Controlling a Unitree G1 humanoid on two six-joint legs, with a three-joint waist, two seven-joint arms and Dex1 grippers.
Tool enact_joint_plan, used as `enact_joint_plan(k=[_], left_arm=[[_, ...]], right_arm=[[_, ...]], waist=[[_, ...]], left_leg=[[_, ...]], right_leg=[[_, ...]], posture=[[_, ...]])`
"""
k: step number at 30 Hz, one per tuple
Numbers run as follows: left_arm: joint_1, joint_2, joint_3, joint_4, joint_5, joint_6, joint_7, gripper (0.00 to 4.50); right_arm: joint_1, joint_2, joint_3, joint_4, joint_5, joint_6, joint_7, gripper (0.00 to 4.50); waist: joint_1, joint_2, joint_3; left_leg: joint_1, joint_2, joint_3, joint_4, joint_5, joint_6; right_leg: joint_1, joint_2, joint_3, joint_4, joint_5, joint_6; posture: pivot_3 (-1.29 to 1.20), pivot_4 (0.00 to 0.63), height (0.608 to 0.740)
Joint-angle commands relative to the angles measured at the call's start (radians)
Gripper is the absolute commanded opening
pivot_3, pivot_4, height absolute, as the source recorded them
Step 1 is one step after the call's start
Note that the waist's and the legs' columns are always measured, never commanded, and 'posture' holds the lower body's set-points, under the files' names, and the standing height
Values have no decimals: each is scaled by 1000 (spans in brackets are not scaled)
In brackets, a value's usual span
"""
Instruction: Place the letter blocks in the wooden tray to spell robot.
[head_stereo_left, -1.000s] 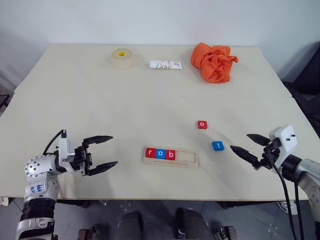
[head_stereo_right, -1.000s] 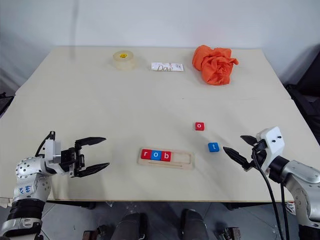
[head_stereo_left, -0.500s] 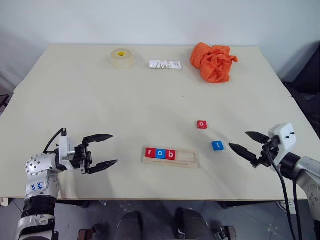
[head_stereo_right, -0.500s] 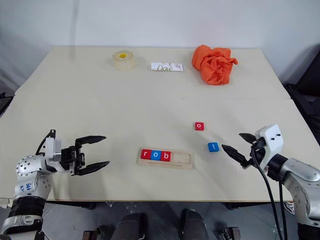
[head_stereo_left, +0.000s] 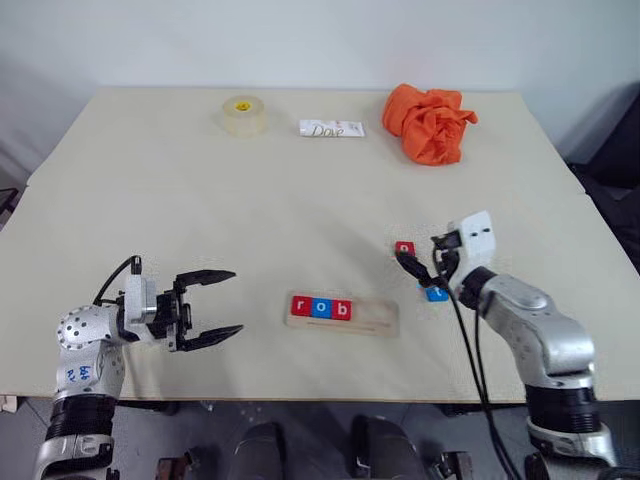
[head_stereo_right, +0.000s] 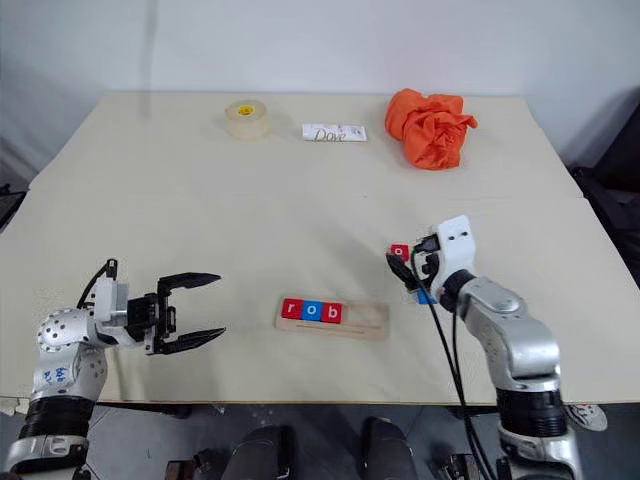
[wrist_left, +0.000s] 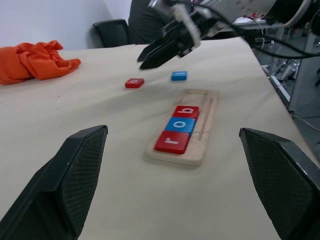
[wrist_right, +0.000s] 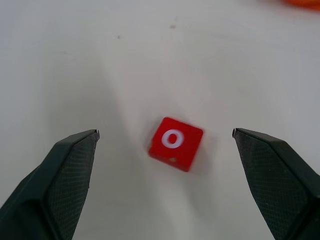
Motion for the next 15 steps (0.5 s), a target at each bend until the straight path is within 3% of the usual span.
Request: enact_joint_plan(k=[1,15], left_arm=[[26,-4,9,-69,-21,12,18,4500],[105,-13,16,-158,-23,23,70,4500]], right_arm=[[-33,28,29,29,-53,-37,-45,4476],[-91,146,43,193,-153,-92,-153,4476]], waist=[[0,0,0],[-21,0,0]], left_leg=[[0,0,1,0,0,0],[0,0,8,1,0,0]], right_leg=[[-1,0,0,0,0,0],[-6,0,8,5,0,0]], posture=[[0,150,740],[0,150,740]])
